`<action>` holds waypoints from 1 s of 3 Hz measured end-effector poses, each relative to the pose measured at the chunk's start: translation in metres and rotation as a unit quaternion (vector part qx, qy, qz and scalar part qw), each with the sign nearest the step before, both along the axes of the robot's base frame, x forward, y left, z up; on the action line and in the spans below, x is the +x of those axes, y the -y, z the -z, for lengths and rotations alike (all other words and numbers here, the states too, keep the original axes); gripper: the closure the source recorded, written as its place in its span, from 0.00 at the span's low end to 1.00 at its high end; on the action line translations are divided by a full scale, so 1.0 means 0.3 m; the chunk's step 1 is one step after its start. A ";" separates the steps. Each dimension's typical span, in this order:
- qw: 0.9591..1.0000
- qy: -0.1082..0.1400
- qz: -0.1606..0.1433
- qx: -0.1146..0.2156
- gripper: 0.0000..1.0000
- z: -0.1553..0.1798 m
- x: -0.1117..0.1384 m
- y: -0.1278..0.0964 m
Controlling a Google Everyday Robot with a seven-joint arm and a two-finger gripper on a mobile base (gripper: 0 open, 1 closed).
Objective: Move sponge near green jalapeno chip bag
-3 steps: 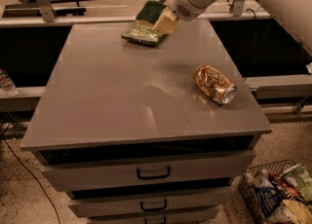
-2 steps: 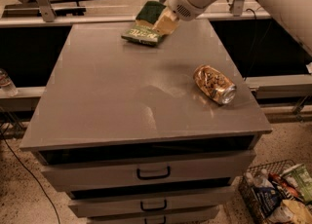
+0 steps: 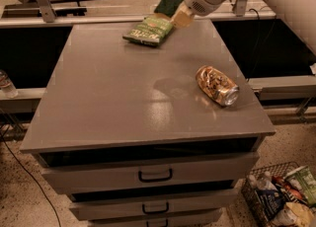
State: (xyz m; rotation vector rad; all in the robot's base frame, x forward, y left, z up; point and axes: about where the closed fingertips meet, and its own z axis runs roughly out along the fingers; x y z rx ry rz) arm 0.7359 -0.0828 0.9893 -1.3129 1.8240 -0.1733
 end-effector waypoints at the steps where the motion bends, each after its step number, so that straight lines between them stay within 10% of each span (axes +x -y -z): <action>1: 1.000 0.009 0.009 -0.013 1.00 0.025 0.126 0.090; 3: 0.999 -0.025 -0.002 -0.022 1.00 0.204 0.312 0.146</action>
Offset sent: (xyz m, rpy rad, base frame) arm 0.1219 -0.0630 -0.0593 -0.0465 0.0489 -0.0003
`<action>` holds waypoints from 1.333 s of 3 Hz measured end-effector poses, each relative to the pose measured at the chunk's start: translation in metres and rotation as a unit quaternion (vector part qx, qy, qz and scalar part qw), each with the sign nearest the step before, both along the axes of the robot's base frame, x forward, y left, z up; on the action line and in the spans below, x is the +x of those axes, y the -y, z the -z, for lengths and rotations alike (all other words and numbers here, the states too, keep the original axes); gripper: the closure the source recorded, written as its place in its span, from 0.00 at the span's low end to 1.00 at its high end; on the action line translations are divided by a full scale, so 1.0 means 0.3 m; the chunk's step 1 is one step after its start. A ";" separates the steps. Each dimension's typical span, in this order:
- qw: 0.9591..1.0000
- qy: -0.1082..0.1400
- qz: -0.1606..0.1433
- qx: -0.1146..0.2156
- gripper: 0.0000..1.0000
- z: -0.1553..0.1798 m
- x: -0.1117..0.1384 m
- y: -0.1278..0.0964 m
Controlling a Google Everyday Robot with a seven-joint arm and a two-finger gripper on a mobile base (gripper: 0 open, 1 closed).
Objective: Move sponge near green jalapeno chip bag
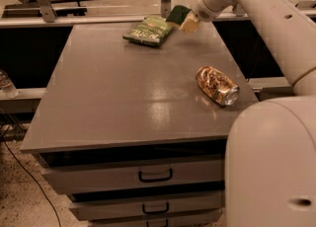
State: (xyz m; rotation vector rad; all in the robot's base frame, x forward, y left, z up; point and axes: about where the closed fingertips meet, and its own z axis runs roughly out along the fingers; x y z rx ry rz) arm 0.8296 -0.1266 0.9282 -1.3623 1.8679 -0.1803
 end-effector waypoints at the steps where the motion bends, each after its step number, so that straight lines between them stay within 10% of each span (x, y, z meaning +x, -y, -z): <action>1: 1.000 -0.022 0.005 -0.002 1.00 0.090 0.041 0.030; 4: 0.997 -0.073 0.002 0.004 0.36 0.214 0.060 0.028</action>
Offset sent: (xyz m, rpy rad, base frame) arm 0.0274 -0.0230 -0.0547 -0.0014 0.1382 -0.0199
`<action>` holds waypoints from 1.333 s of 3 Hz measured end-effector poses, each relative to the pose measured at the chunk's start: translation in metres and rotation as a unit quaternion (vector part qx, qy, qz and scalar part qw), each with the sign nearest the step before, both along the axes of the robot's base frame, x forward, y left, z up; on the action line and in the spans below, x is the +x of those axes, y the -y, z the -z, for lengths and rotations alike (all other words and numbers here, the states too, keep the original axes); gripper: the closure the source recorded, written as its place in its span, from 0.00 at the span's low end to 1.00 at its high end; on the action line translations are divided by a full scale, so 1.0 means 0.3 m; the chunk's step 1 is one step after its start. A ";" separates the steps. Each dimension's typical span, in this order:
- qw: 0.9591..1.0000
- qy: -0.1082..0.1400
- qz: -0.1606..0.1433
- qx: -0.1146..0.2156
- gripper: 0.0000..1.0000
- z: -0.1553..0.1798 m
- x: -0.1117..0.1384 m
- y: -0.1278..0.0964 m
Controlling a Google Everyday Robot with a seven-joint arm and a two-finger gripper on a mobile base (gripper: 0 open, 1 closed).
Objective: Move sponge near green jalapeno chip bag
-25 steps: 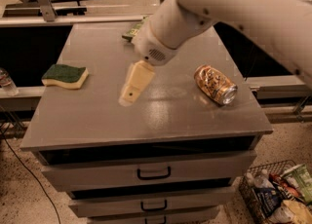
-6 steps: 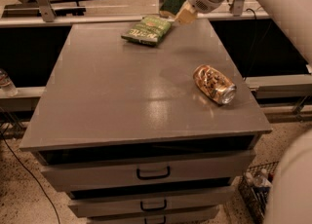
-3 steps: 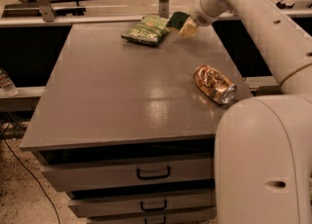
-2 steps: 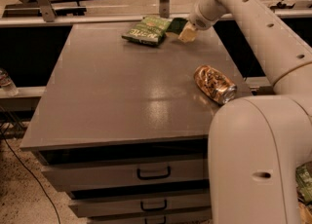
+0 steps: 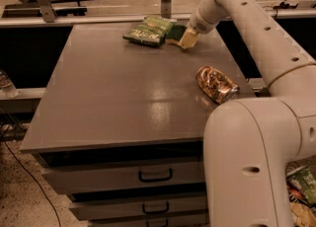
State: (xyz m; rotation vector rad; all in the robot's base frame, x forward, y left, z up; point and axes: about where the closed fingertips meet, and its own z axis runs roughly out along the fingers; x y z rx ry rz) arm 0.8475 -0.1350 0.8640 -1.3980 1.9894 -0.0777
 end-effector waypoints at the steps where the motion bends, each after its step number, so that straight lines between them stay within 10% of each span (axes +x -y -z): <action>1: 1.000 -0.007 -0.013 0.005 0.06 0.003 0.000 -0.043; 4: 0.998 0.035 0.006 0.048 0.00 -0.161 -0.041 0.078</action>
Offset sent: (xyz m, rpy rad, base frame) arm 0.0019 0.0196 0.0125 0.0168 0.0161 0.0452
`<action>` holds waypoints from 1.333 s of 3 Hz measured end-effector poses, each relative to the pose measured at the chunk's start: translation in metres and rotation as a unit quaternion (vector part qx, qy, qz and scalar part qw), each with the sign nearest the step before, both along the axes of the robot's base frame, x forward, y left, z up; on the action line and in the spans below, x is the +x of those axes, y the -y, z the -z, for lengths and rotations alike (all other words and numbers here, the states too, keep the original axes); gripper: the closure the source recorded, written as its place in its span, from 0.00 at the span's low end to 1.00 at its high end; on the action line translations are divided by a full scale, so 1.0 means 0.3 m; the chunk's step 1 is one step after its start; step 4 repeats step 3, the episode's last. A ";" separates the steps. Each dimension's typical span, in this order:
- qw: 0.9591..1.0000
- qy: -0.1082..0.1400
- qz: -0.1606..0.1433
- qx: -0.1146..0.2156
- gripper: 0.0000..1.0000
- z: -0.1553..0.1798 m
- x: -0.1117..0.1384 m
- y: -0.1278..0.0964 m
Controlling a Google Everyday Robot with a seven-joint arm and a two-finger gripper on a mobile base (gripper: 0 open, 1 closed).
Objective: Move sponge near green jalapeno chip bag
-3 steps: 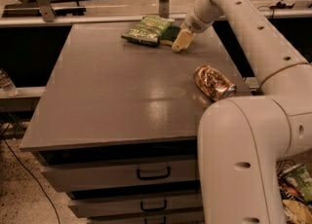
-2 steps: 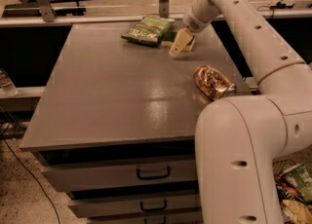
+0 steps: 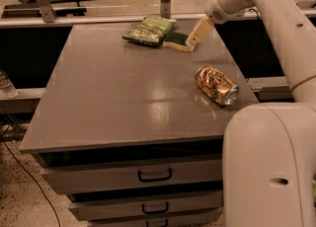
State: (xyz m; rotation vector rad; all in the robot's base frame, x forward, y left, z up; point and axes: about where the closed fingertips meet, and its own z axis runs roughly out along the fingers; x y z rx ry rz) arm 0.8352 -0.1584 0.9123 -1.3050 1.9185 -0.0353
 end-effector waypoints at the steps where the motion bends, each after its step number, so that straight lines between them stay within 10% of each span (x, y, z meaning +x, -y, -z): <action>1: 0.996 0.058 0.012 0.059 0.00 -0.151 -0.085 0.161; 2: 0.986 0.120 0.021 0.113 0.00 -0.264 -0.202 0.316; 4: 0.982 0.133 0.034 0.127 0.00 -0.268 -0.246 0.399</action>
Offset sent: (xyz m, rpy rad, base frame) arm -0.1344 -0.1608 0.1116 0.3650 -0.4164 -0.0790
